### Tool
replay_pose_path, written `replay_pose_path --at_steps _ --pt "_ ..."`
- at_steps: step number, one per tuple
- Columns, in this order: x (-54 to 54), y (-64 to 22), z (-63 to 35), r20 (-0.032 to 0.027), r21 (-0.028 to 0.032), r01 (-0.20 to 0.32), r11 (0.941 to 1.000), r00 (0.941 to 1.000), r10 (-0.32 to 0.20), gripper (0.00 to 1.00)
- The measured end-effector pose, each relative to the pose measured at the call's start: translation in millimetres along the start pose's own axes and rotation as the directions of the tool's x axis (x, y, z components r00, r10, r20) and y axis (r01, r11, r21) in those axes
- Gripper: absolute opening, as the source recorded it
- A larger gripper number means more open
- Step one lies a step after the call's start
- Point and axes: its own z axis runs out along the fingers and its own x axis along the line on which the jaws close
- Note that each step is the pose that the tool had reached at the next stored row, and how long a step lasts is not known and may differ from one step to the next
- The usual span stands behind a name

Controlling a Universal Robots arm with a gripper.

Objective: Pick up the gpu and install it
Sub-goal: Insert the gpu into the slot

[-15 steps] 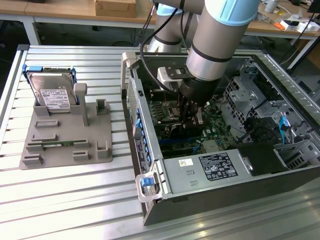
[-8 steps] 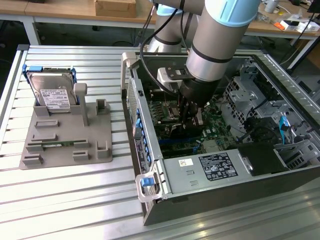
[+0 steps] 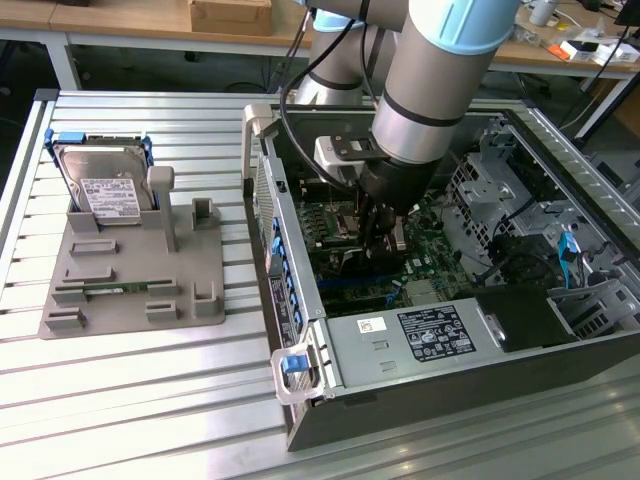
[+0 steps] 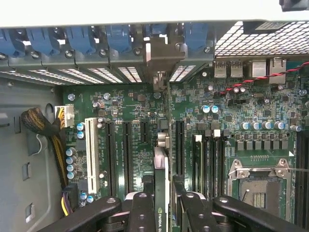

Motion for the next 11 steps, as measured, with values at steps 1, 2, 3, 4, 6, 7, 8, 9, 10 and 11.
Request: replay_pose_path --at_steps 1,2,3,4,6,7,8,9,10,11 --pt "0.0 0.1 -0.1 -0.0112 0.0 0.0 1.0 0.9999 0.0 0.26" --pt "-0.2 0.0 -0.2 -0.0343 0.0007 0.0 1.0 0.9994 0.0 0.26" --pt "-0.9 -0.1 -0.2 -0.0404 0.0007 0.0 1.0 0.9992 0.0 0.26" --pt "-1.3 -0.1 -0.2 -0.0413 0.0007 0.0 1.0 0.9991 0.0 0.26" --pt "-1.4 -0.4 0.1 -0.0416 0.0001 0.0 1.0 0.9991 0.0 0.26" --pt "-1.5 -0.7 0.2 -0.0416 -0.0002 0.0 1.0 0.9991 0.0 0.26" --pt "-1.5 -1.2 0.4 -0.0413 -0.0003 0.0 1.0 0.9991 0.0 0.26" --pt "-1.5 -1.6 0.8 -0.0408 -0.0004 0.0 1.0 0.9992 0.0 0.26" --pt "-1.5 -2.0 1.1 -0.0406 -0.0006 0.0 1.0 0.9992 0.0 0.26" --pt "-1.5 -2.1 1.4 -0.0403 -0.0006 0.0 1.0 0.9992 0.0 0.26"
